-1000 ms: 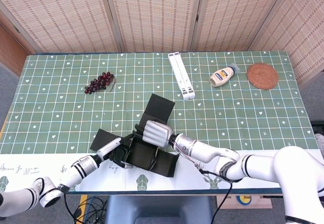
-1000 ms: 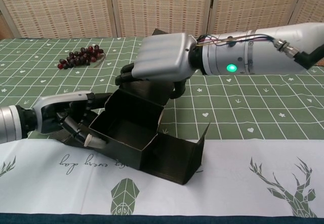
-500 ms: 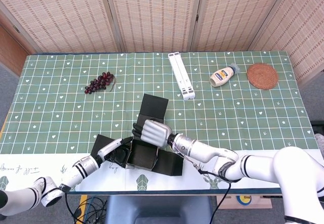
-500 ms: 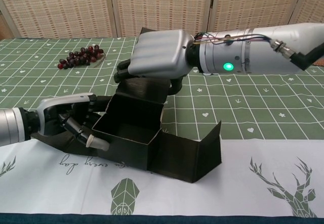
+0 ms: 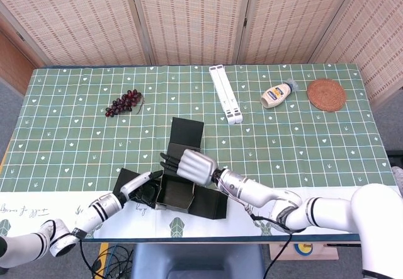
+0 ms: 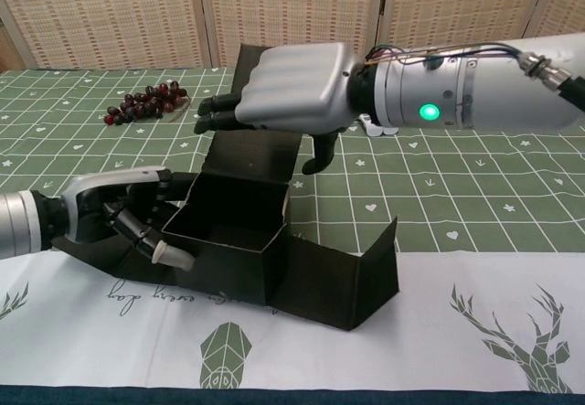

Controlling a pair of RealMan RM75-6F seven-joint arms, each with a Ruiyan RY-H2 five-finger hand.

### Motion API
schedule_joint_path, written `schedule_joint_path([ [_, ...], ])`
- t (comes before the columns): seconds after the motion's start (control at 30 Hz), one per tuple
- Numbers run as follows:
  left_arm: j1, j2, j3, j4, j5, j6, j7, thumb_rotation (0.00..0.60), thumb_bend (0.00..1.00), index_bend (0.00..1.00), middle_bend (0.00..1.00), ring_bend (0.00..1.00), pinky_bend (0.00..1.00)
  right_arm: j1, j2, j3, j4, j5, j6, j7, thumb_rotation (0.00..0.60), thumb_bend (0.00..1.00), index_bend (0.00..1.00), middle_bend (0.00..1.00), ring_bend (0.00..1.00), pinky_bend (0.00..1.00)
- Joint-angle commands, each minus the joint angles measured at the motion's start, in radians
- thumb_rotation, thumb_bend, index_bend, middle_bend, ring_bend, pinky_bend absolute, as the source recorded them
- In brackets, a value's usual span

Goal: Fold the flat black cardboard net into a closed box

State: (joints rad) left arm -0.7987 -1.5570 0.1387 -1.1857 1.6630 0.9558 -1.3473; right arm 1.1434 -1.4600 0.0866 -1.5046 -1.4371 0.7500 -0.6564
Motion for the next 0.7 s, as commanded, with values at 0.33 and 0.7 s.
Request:
schedule_joint_path([
  [0.33,-0.002,0.069,0.008,-0.042,0.007,0.028,-0.052,0.6,0.09,0.23,0.18,0.54,0.68,-0.101,0.091,0.012,-0.12,-0.001,0.124,0.16,0.6,0.18,0.0,0.0,0.73,1.0],
  [0.7,0.008,0.176,0.015,-0.08,0.002,0.068,-0.158,0.6,0.09,0.25,0.19,0.54,0.68,-0.252,0.159,-0.002,-0.148,-0.014,0.298,0.281,0.6,0.21,0.0,0.0,0.73,1.0],
])
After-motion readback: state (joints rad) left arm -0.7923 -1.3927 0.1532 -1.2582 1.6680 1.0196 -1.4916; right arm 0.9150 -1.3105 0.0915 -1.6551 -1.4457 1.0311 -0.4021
